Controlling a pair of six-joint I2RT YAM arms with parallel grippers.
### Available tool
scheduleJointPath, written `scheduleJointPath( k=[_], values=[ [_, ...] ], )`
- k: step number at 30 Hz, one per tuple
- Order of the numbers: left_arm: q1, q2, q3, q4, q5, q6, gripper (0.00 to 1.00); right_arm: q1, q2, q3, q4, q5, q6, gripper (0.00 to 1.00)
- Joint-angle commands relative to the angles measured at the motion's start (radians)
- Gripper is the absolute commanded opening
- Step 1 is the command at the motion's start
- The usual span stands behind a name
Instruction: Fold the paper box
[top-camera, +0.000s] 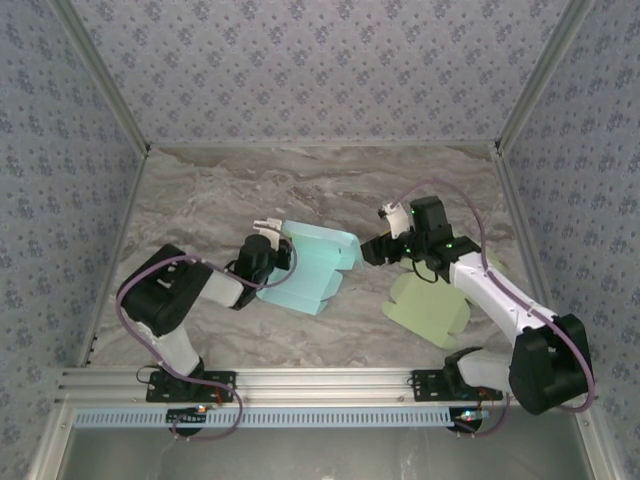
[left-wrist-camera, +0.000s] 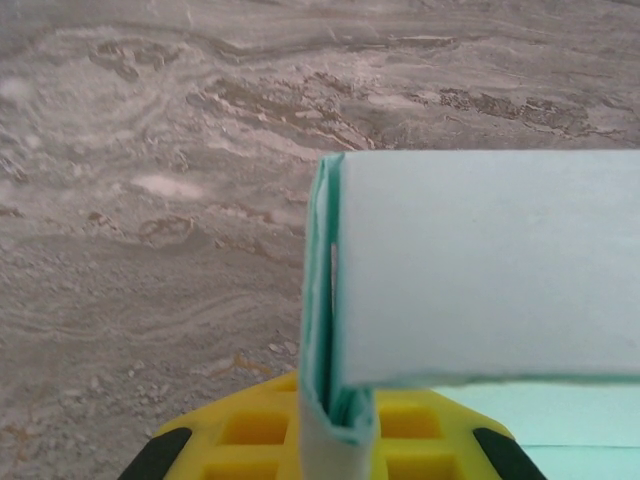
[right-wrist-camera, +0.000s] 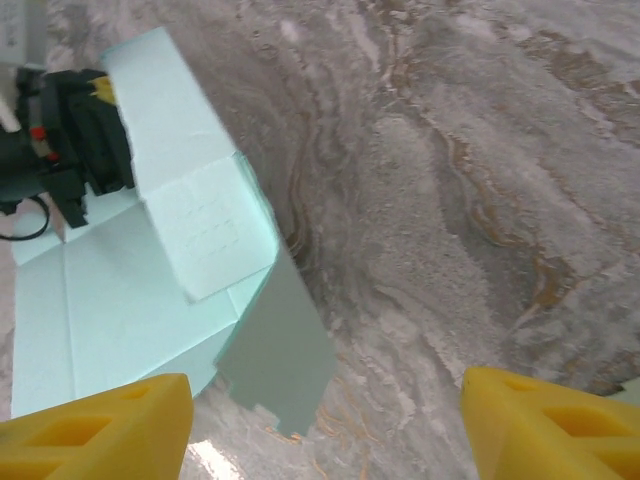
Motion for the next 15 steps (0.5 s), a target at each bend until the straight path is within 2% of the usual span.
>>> scheduleJointPath(
  k=[1,5,9,15],
  values=[
    [0.050,-0.069,0.062,-0.148,0.129,-0.135,0.00,0.001,-0.040,-0.045,0.062,-0.077,-0.082,0.73],
    [0.113,-0.105,0.083,-0.201,0.278,-0.254,0.00,0.006,-0.143,-0.148,0.132,-0.105,-0.218,0.76],
    [0.159,-0.110,0.108,-0.239,0.413,-0.342,0.00,0.036,-0.250,-0.302,0.356,-0.016,-0.263,0.81],
    [0.158,-0.108,0.125,-0.232,0.523,-0.382,0.00,0.053,-0.202,-0.312,0.552,0.024,-0.226,0.83]
  ],
)
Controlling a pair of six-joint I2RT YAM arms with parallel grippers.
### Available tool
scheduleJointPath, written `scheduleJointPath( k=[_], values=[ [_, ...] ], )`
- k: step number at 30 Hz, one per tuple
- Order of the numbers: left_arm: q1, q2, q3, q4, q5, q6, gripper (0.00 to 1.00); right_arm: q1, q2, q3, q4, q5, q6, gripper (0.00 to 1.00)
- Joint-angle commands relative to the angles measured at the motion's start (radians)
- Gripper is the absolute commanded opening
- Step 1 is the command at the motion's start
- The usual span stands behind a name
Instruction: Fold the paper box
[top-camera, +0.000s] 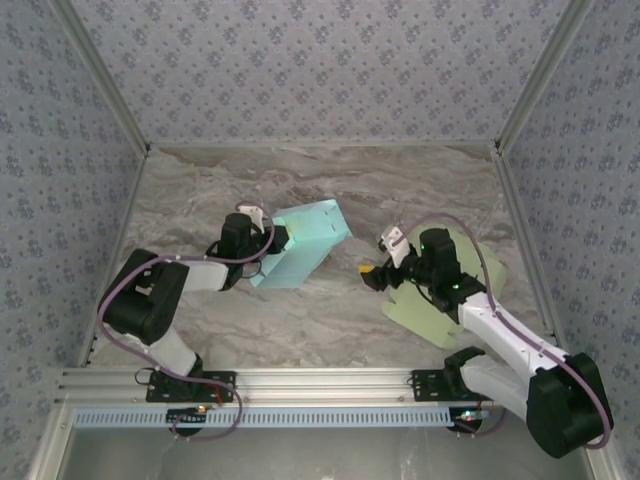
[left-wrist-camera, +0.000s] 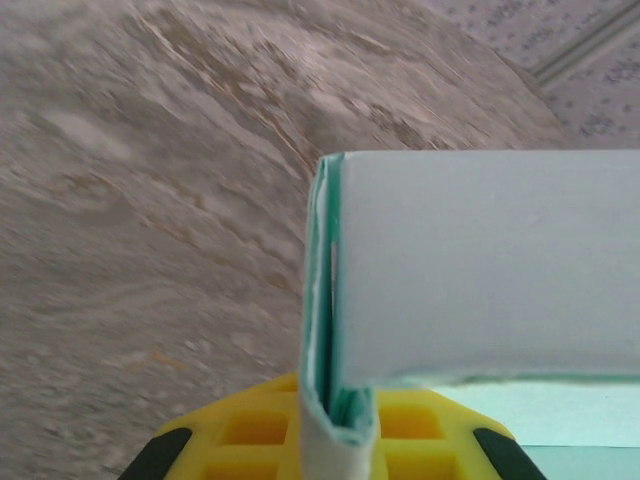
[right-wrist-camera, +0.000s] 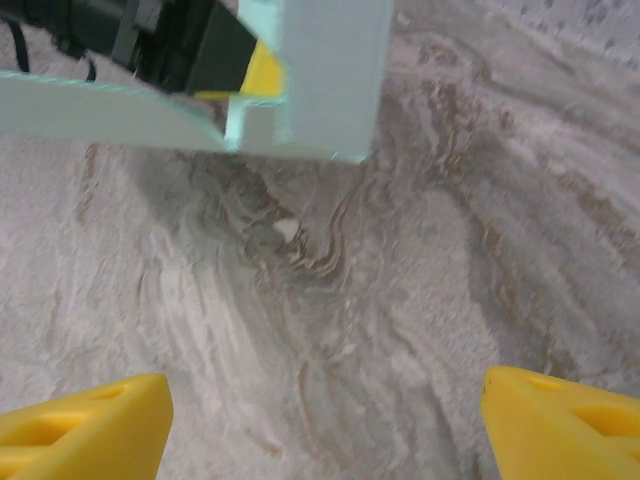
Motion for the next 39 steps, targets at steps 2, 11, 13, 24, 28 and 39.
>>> scheduleJointPath(
  k=[2,11,13,24,28,39],
  values=[
    [-0.005,-0.029,0.025,-0.009,0.102,-0.055,0.00,0.008,0.055,0.012,0.261,0.069,0.032,0.83],
    [-0.022,-0.051,0.021,-0.006,0.111,-0.063,0.00,0.034,0.209,0.091,0.391,-0.006,0.100,0.81],
    [-0.028,-0.050,0.021,-0.005,0.107,-0.063,0.00,0.043,0.228,0.098,0.415,-0.006,0.117,0.80],
    [-0.075,-0.059,0.015,0.030,0.068,-0.061,0.00,0.099,0.367,0.154,0.455,0.093,0.167,0.76],
    [-0.082,-0.086,0.005,0.013,0.028,-0.038,0.00,0.107,0.367,0.129,0.439,0.069,0.152,0.76],
    [-0.074,-0.100,0.015,-0.010,0.001,0.041,0.00,0.012,0.124,0.061,0.235,-0.219,0.081,0.78]
  ],
)
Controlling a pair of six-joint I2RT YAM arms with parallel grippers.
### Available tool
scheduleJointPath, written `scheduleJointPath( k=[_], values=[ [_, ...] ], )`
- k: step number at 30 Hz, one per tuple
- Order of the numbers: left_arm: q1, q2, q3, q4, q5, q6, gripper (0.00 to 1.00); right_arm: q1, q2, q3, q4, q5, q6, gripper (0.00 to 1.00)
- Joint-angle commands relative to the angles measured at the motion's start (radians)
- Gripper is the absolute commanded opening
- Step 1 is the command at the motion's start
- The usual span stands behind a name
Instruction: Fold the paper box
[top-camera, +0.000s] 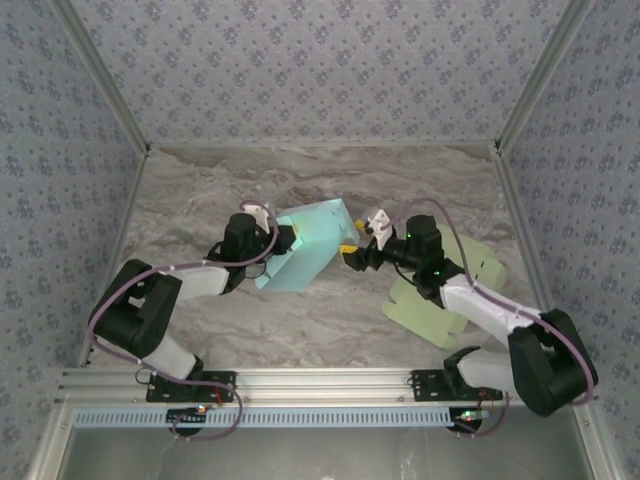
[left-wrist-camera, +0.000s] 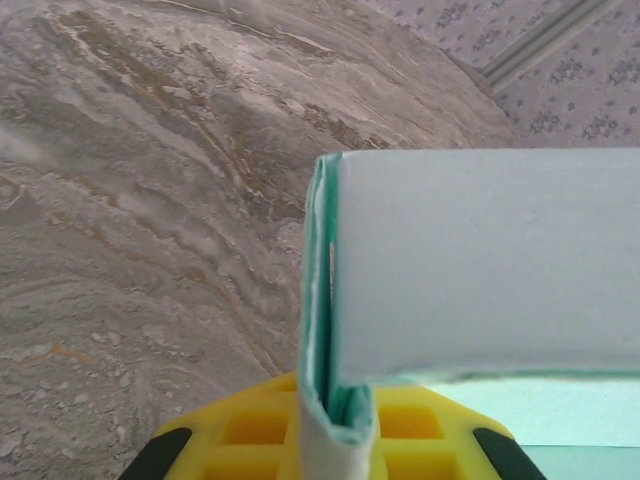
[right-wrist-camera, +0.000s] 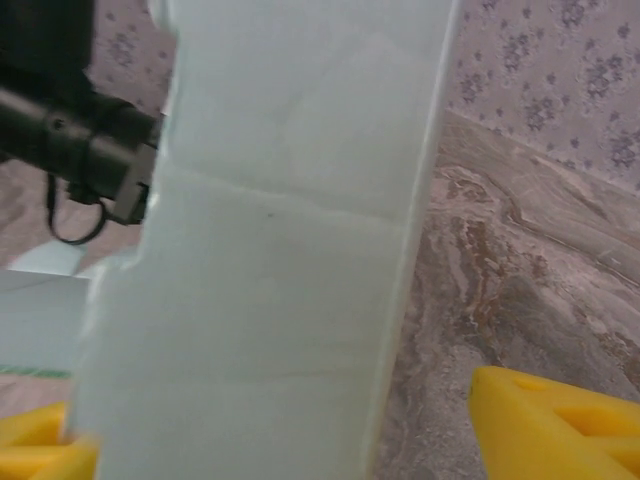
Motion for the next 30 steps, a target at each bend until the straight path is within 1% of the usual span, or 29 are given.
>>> scheduleJointPath(
  k=[1,4,7,10,12,15,17,19,22,23,26,27,30],
  values=[
    [-0.008,-0.017,0.022,0.018,0.033,0.067,0.00,-0.050,-0.081,0.004,-0.116,-0.169,-0.026,0.78],
    [-0.012,-0.019,0.024,0.017,0.025,0.087,0.00,-0.087,-0.132,0.052,-0.251,-0.271,-0.055,0.78],
    [-0.011,-0.022,0.029,0.004,0.029,0.095,0.00,-0.118,-0.173,0.082,-0.348,-0.383,-0.088,0.78],
    [-0.013,-0.029,0.022,0.004,0.035,0.109,0.00,-0.165,-0.201,0.109,-0.417,-0.440,-0.095,0.78],
    [-0.013,-0.033,0.018,0.003,0.041,0.120,0.00,-0.206,-0.206,0.128,-0.419,-0.461,-0.061,0.78],
    [-0.014,-0.043,0.025,-0.017,0.054,0.141,0.00,-0.256,-0.187,0.179,-0.425,-0.490,0.032,0.78],
    [-0.020,-0.056,0.031,-0.045,0.047,0.172,0.00,-0.267,-0.141,0.260,-0.515,-0.517,0.054,0.78],
    [-0.028,-0.064,0.036,-0.073,0.029,0.203,0.00,-0.263,-0.091,0.336,-0.598,-0.462,0.092,0.76],
    [-0.033,-0.068,0.044,-0.097,0.005,0.226,0.00,-0.230,-0.028,0.419,-0.640,-0.325,0.264,0.77],
    [-0.033,-0.070,0.046,-0.105,-0.004,0.229,0.00,-0.211,0.001,0.462,-0.690,-0.305,0.292,0.77],
    [-0.037,-0.074,0.052,-0.130,-0.033,0.232,0.00,-0.146,0.075,0.591,-0.908,-0.210,0.249,0.78],
    [-0.037,-0.072,0.053,-0.133,-0.039,0.235,0.00,-0.128,0.088,0.616,-0.956,-0.184,0.230,0.78],
    [-0.036,-0.072,0.055,-0.139,-0.041,0.237,0.00,-0.108,0.106,0.644,-1.015,-0.118,0.228,0.78]
  ],
)
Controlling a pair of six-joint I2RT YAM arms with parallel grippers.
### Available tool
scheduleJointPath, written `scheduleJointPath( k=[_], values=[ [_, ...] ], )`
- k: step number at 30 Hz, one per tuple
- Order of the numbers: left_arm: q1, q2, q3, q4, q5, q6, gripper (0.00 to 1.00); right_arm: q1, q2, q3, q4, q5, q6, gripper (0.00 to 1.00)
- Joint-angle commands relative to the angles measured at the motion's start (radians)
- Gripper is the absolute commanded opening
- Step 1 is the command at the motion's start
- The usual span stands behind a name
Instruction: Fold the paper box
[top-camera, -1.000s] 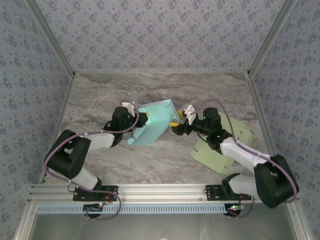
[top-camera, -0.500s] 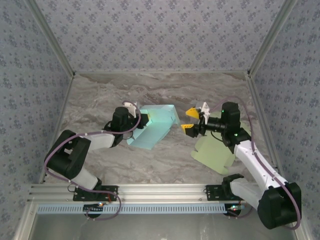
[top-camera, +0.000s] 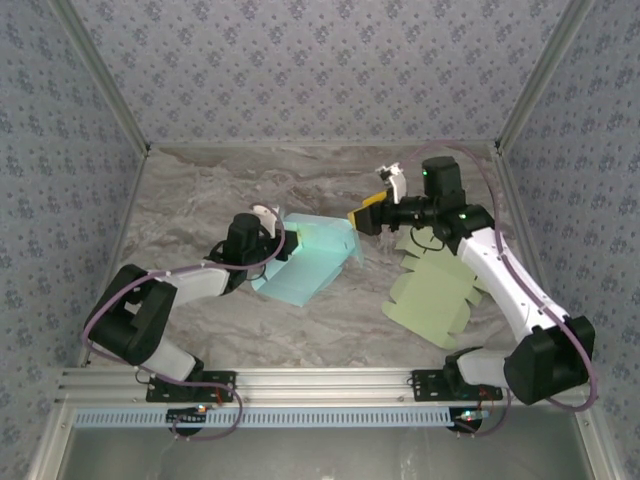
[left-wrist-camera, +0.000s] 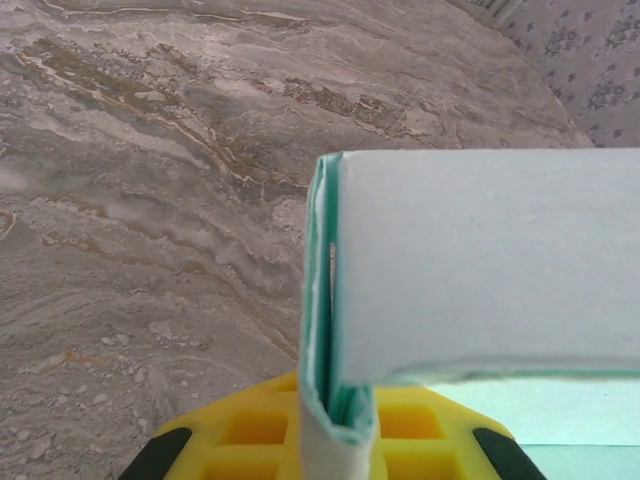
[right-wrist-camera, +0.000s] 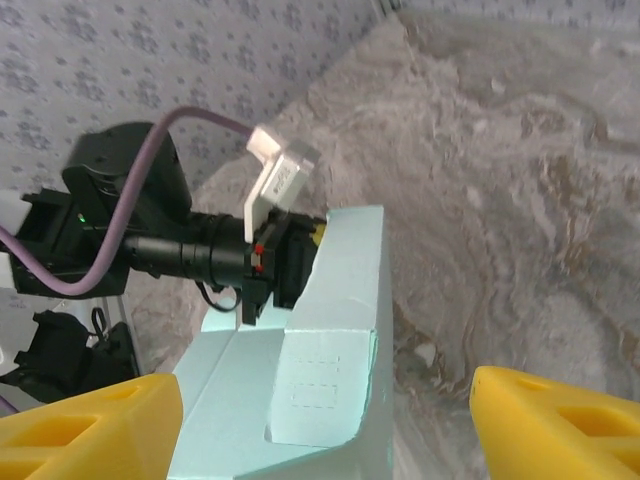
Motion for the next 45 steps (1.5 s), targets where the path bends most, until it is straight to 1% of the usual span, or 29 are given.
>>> scheduleJointPath(
  k=[1,3,6,7,9,12,14,17,22,24,25,29,33,35,37,39,41,45],
  values=[
    [-0.005,-0.032,0.038,-0.024,-0.019,0.026,0.00,0.017,0.019,0.074,-0.205,0.131,0.023,0.78],
    [-0.006,-0.037,0.038,-0.029,-0.021,0.032,0.00,0.031,0.035,0.101,-0.281,0.182,0.023,0.77],
    [-0.006,-0.037,0.041,-0.031,-0.026,0.039,0.00,0.069,0.054,0.124,-0.335,0.281,0.026,0.74],
    [-0.006,-0.037,0.044,-0.033,-0.024,0.039,0.00,0.077,0.056,0.123,-0.333,0.292,0.027,0.73],
    [-0.007,-0.039,0.048,-0.039,-0.021,0.041,0.00,0.091,0.062,0.112,-0.306,0.287,0.045,0.70],
    [-0.009,-0.039,0.050,-0.037,-0.021,0.042,0.00,0.105,0.081,0.103,-0.271,0.268,0.073,0.60],
    [-0.009,-0.036,0.053,-0.040,-0.019,0.044,0.00,0.118,0.095,0.102,-0.260,0.270,0.084,0.55],
    [-0.009,-0.042,0.058,-0.049,-0.017,0.042,0.00,0.145,0.112,0.091,-0.227,0.291,0.114,0.51],
    [-0.009,-0.039,0.052,-0.041,-0.020,0.045,0.00,0.175,0.142,0.067,-0.215,0.375,0.144,0.43],
    [-0.008,-0.041,0.054,-0.048,-0.018,0.045,0.00,0.181,0.145,0.047,-0.164,0.382,0.168,0.42],
    [-0.009,-0.041,0.054,-0.047,-0.018,0.044,0.00,0.183,0.148,0.046,-0.144,0.365,0.173,0.40],
    [-0.009,-0.032,0.052,-0.044,-0.026,0.043,0.00,0.208,0.139,0.009,-0.085,0.293,0.178,0.40],
    [-0.009,-0.027,0.053,-0.054,-0.035,0.011,0.00,0.215,0.117,-0.026,-0.011,0.285,0.232,0.40],
    [-0.009,-0.027,0.047,-0.052,-0.061,-0.007,0.00,0.215,0.105,-0.050,0.032,0.289,0.280,0.42],
    [-0.008,-0.024,0.037,-0.046,-0.082,-0.022,0.00,0.218,0.083,-0.079,0.070,0.309,0.325,0.42],
    [-0.006,-0.019,0.041,-0.054,-0.086,-0.042,0.00,0.225,0.050,-0.112,0.093,0.383,0.364,0.43],
    [-0.005,-0.017,0.040,-0.050,-0.087,-0.053,0.00,0.225,0.013,-0.154,0.124,0.424,0.384,0.44],
    [-0.005,-0.005,0.034,-0.032,-0.100,-0.069,0.00,0.193,-0.057,-0.218,0.152,0.436,0.406,0.44]
  ],
)
